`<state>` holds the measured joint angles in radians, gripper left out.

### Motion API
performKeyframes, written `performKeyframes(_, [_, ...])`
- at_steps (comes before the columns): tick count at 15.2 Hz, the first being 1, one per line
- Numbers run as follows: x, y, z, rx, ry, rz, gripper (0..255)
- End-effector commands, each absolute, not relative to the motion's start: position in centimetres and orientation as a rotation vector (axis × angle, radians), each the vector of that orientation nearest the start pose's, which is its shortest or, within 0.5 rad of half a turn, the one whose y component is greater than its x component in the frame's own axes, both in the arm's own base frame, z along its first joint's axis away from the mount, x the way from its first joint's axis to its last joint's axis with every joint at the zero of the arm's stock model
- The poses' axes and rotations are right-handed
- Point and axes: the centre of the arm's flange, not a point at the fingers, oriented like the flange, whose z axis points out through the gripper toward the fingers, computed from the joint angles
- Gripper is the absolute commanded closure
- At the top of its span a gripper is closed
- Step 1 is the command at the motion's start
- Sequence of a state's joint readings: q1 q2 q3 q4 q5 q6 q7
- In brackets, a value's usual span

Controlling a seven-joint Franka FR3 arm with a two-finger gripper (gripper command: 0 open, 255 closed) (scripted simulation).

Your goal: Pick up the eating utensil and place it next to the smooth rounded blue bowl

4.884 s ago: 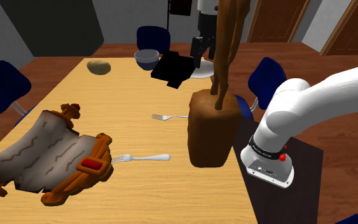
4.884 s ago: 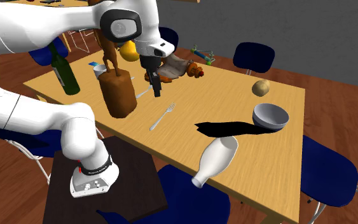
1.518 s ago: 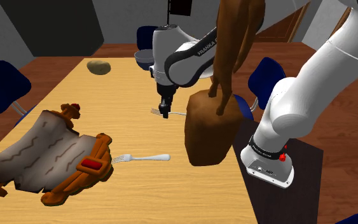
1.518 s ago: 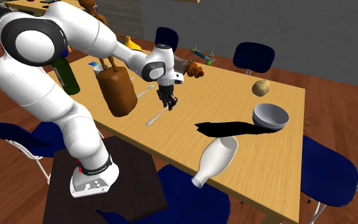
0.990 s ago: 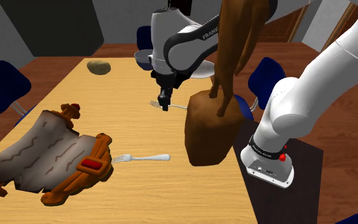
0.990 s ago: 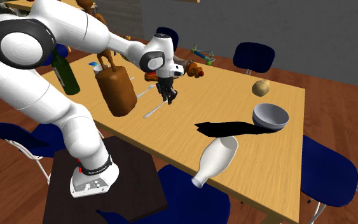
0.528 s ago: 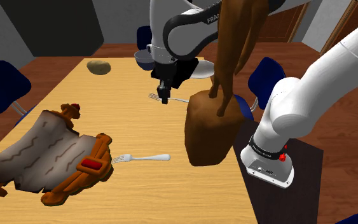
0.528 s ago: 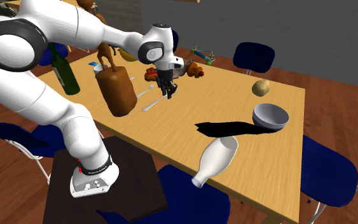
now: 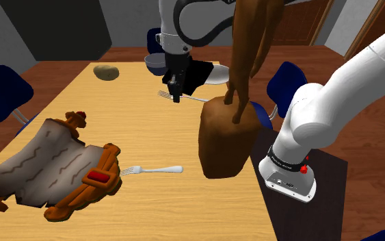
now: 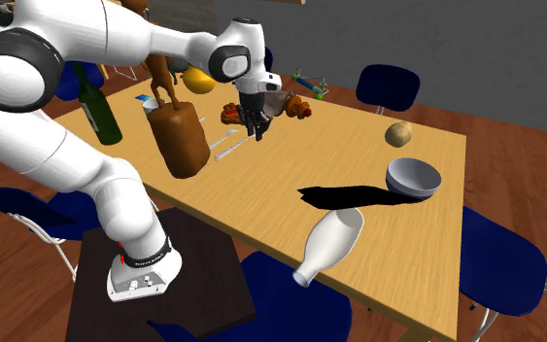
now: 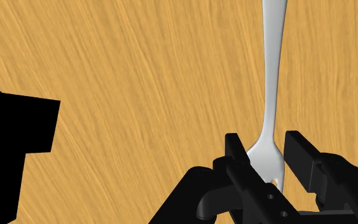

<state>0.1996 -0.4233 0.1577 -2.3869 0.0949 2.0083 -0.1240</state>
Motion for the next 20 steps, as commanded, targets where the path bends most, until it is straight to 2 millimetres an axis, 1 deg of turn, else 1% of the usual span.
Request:
performKeyframes(1, [39.5,15.8,48.9,-3.042,-0.665,-0.059,255])
performKeyframes(3, [39.5,15.8,49.7,-3.042,-0.666,-0.059,255])
performKeyframes(20, [49.5,-4.2,49.7,-3.042,-0.665,-0.059,255])
